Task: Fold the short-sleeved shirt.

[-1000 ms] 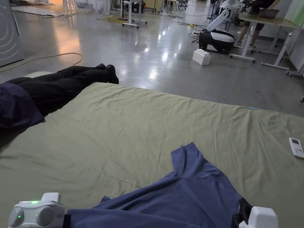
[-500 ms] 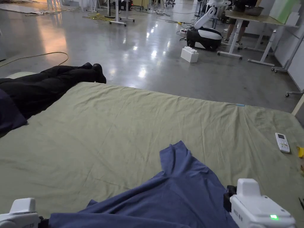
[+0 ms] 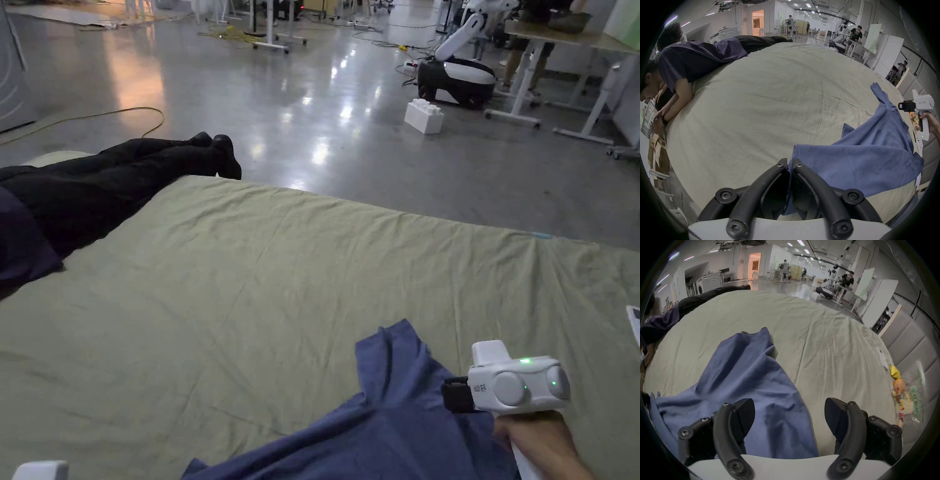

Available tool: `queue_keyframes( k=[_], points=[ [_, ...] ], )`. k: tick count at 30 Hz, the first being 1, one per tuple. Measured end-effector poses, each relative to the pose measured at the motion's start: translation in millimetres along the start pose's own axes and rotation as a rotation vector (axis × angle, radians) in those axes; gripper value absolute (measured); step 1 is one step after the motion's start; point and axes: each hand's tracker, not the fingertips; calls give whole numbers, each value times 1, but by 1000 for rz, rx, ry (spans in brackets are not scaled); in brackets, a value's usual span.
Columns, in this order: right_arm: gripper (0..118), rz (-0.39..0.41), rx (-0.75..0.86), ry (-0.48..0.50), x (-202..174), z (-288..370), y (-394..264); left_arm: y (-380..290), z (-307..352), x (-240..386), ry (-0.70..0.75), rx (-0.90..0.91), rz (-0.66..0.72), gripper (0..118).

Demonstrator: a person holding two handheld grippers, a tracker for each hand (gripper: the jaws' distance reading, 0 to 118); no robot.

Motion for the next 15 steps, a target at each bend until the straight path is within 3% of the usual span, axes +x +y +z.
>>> queue_keyframes(
  k=[4,5,7,9,10,11,13,15],
  points=[
    [89,-55,-46,29,2,-34,11,-4,-6,-2,6,-15,8,6],
    [81,-45,-65,40,-1,-40,11,-5,-8,-4,4,-18,11,6],
    [49,1,-100,62,-10,-48,12,-7,-10,-5,3,-23,23,6],
    [38,19,-82,83,-21,-49,9,-8,-12,-5,-1,-27,20,6],
    [19,39,-74,60,-26,-49,9,-8,-13,-4,0,-28,15,6],
    [7,54,-67,51,-29,-48,9,-8,-12,-4,1,-29,13,6],
    [7,53,-55,88,-33,-45,9,-8,-13,-3,3,-29,10,6],
    [7,71,-34,38,-37,-39,7,-8,-13,-3,5,-27,7,6]
  ],
)
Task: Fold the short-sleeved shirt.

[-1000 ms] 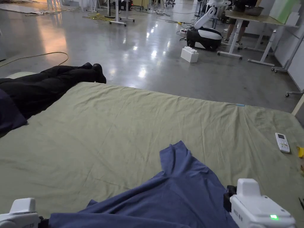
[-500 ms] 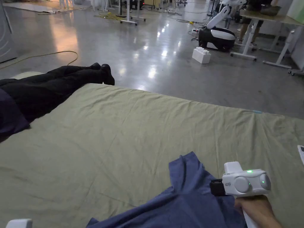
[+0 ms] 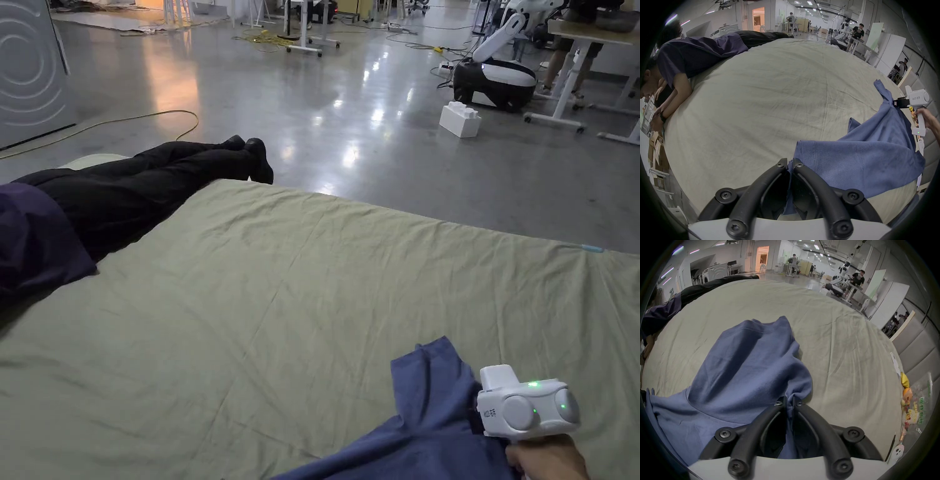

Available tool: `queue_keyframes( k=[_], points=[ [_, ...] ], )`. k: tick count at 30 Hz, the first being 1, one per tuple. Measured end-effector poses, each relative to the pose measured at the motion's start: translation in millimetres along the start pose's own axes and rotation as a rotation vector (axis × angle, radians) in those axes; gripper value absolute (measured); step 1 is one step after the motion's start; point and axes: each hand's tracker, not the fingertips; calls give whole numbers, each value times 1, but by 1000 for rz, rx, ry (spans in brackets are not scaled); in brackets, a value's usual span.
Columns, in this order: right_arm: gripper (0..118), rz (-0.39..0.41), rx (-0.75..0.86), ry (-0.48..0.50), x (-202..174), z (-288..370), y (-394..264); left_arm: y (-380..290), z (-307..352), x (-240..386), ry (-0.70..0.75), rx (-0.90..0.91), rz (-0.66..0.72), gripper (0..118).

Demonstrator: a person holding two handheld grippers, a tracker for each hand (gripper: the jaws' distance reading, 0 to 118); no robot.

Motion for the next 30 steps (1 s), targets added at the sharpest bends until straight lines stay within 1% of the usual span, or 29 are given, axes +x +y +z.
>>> queue_keyframes(
  k=[2,4,7,11,14,16,23,26,27,28,30],
  points=[
    [6,-1,44,-23,-1,12,-4,0,3,-1,-3,10,6,6],
    [6,-23,102,-45,1,26,-6,2,8,-1,-6,25,4,6],
    [6,-76,188,-69,7,66,-8,5,20,-4,-20,58,5,6],
    [6,-59,282,-89,15,130,-10,17,46,-6,-56,142,3,6],
    [6,-95,361,-92,26,178,-12,32,71,-3,-103,228,-3,6],
    [6,-121,409,-106,35,210,-12,46,92,1,-135,286,-18,6],
    [6,-126,610,-196,67,335,-9,113,168,23,-188,488,-63,6],
    [6,-90,709,-266,82,383,-5,144,197,37,-212,560,-99,6],
    [6,-123,699,-266,88,393,-6,154,208,43,-218,581,-110,6],
    [6,-125,714,-281,93,404,-5,162,215,48,-222,597,-123,6],
    [6,-151,737,-299,105,425,-3,182,232,60,-227,633,-139,6]
  ],
)
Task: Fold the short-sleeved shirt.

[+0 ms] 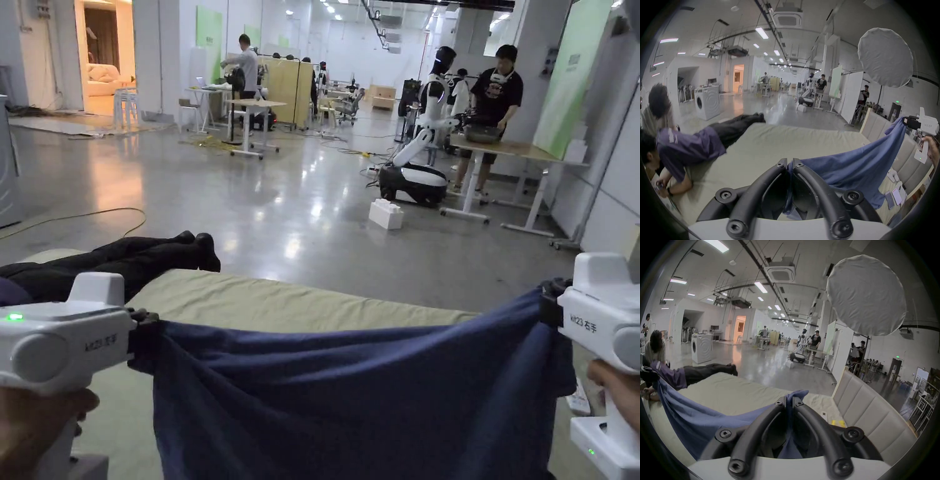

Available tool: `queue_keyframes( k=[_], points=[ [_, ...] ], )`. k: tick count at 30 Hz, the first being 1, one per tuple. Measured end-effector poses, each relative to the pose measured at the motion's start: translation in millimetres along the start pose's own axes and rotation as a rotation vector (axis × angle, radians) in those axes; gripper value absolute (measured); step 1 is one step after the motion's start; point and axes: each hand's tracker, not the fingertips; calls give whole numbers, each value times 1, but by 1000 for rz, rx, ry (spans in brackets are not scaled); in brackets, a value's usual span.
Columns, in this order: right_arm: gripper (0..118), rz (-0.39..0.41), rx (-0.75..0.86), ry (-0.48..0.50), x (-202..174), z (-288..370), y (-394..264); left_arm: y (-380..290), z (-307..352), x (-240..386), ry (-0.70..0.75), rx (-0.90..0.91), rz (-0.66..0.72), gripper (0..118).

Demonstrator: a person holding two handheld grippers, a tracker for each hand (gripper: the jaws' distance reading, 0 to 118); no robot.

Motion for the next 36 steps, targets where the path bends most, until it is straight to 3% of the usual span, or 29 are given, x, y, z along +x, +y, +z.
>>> queue_keyframes(
  k=[8,16,24,36],
  points=[
    [6,-35,73,-84,36,36,46,88,-7,30,-38,90,-32,6],
    [6,-60,113,-122,55,29,83,145,-17,51,-13,158,-65,6],
    [6,-20,119,-145,46,-21,105,179,-58,46,29,137,-58,6],
    [6,-39,185,-187,38,-97,150,240,-119,32,105,185,-80,6]
  ],
)
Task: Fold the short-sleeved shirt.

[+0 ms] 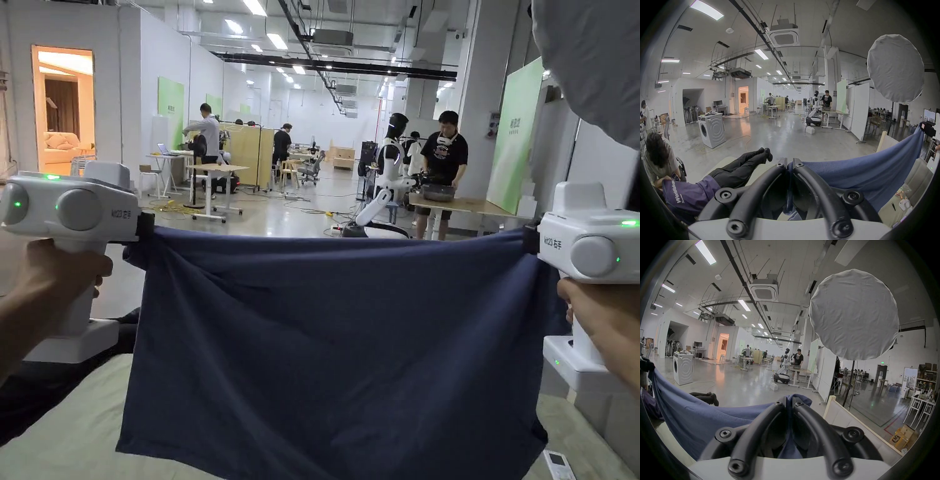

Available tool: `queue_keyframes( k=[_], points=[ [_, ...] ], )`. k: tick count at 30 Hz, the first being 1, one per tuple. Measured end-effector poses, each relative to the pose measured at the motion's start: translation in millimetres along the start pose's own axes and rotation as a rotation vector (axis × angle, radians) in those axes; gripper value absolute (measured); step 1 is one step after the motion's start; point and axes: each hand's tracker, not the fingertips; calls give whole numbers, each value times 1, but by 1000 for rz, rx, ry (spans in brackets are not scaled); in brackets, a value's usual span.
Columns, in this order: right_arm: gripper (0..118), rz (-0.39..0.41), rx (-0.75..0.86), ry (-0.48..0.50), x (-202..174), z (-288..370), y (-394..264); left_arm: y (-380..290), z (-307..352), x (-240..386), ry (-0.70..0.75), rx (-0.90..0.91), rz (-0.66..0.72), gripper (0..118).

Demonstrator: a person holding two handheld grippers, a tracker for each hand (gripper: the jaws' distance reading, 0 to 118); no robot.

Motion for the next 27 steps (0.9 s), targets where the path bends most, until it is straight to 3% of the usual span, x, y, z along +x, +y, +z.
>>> queue_keyframes(
  k=[3,12,15,19,27],
  points=[
    [6,-21,9,-7,-3,-8,7,8,-11,-5,3,-4,15,6],
    [6,14,33,-15,-11,-1,-7,-9,-6,-7,19,16,9,6],
    [6,18,-4,-2,-14,16,-34,-40,3,-7,4,-11,1,6],
    [6,86,-42,6,-18,49,-76,-98,24,-9,-25,-46,5,6],
    [6,96,-132,54,-12,150,-159,-218,106,-19,-63,-120,7,6]
  ],
)
